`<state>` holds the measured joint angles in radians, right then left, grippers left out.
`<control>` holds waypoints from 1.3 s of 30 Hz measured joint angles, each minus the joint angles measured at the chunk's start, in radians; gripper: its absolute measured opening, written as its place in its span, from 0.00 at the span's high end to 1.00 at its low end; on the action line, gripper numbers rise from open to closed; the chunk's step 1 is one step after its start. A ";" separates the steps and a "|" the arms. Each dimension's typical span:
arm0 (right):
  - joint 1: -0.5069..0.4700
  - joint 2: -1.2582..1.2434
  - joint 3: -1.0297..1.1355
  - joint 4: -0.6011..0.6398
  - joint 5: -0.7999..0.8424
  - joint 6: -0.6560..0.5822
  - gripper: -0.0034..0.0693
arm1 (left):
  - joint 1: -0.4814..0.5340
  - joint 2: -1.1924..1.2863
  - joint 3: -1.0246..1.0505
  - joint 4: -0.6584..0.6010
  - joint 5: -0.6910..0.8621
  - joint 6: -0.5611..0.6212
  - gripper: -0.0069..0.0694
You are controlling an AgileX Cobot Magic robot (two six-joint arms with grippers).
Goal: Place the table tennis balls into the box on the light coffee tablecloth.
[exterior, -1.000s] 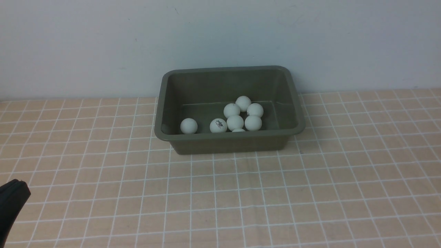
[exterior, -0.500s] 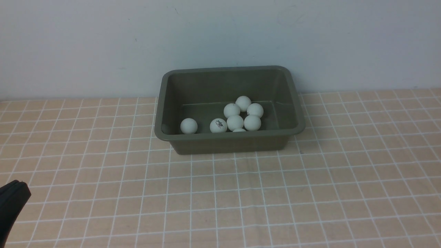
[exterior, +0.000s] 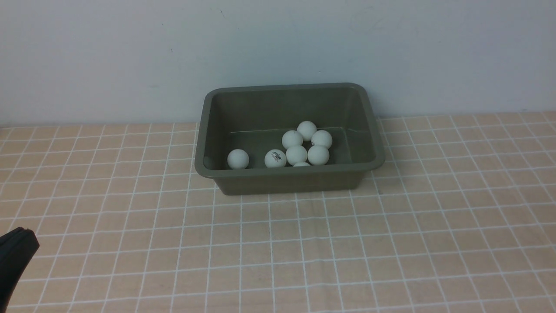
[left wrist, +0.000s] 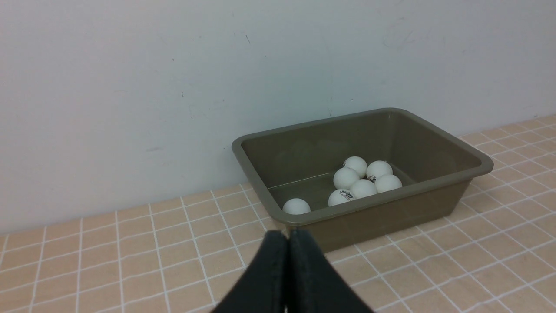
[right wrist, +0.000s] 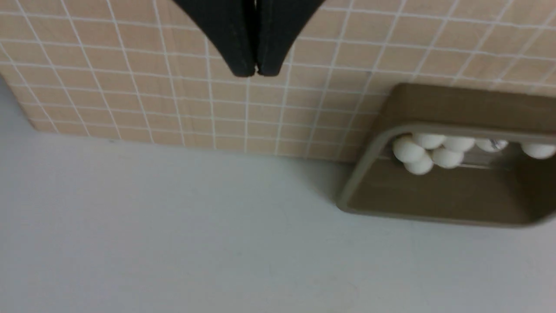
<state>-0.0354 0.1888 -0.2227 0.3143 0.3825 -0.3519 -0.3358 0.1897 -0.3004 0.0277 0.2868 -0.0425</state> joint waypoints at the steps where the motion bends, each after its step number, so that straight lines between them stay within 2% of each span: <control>1: 0.000 -0.020 0.030 -0.030 -0.015 0.024 0.98 | 0.000 0.000 0.000 0.000 0.000 0.000 0.98; 7: 0.000 -0.150 0.180 -0.228 -0.082 0.269 0.98 | 0.000 0.000 0.000 -0.001 0.000 0.000 0.98; 12: 0.000 -0.190 0.247 -0.322 -0.083 0.392 0.98 | 0.000 0.000 0.000 -0.001 0.000 0.000 0.98; 39: 0.000 -0.198 0.254 -0.339 -0.065 0.406 0.98 | 0.000 0.000 0.000 -0.001 0.000 0.000 0.98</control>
<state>-0.0354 -0.0096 0.0308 -0.0245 0.3180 0.0544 -0.3358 0.1897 -0.3004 0.0269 0.2868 -0.0427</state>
